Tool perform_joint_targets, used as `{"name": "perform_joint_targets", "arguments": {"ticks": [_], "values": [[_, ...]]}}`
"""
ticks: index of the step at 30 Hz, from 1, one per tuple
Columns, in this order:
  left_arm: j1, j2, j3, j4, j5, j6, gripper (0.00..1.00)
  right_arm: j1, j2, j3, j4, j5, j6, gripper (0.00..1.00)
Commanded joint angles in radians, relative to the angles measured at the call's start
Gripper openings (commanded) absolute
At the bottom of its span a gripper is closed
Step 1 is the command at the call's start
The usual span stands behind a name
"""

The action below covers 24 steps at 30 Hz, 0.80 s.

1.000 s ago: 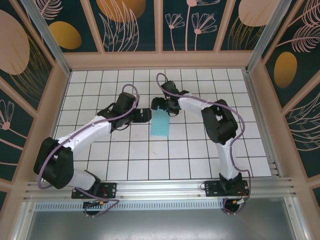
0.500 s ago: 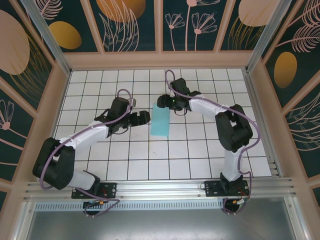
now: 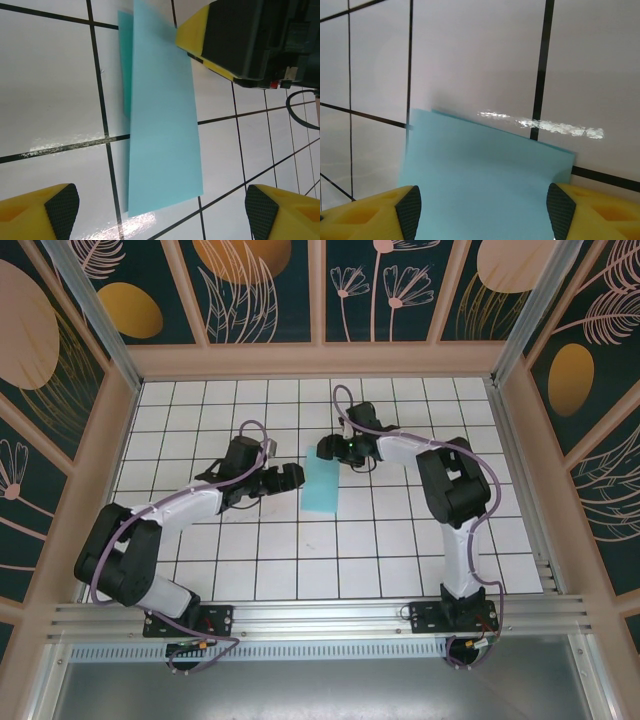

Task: Fold a paper plane with a square sheet of paper (fold left side to right side)
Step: Third fold the triangle at the center of the table.

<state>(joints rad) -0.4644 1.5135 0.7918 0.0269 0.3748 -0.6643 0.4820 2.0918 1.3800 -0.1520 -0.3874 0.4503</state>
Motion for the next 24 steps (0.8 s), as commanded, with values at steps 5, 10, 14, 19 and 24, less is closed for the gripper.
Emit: {"name": "perform_joint_targets", "arguments": {"ticks": [5, 10, 14, 19, 24], "values": [[0.005, 0.07, 0.027, 0.04, 0.046, -0.015, 0.87, -0.015, 0.049, 0.026, -0.022, -0.001, -0.036, 0.7], [0.005, 0.134, 0.052, 0.085, 0.106, -0.042, 0.81, -0.017, 0.047, 0.0, -0.011, -0.008, -0.038, 0.7], [0.005, 0.192, 0.063, 0.149, 0.173, -0.081, 0.77, -0.016, 0.042, -0.016, 0.004, -0.021, -0.035, 0.7], [0.005, 0.252, 0.074, 0.184, 0.205, -0.109, 0.74, -0.015, 0.037, -0.026, 0.012, -0.027, -0.033, 0.7], [0.005, 0.292, 0.087, 0.203, 0.226, -0.121, 0.74, -0.016, 0.031, -0.035, 0.022, -0.034, -0.032, 0.7]]}}
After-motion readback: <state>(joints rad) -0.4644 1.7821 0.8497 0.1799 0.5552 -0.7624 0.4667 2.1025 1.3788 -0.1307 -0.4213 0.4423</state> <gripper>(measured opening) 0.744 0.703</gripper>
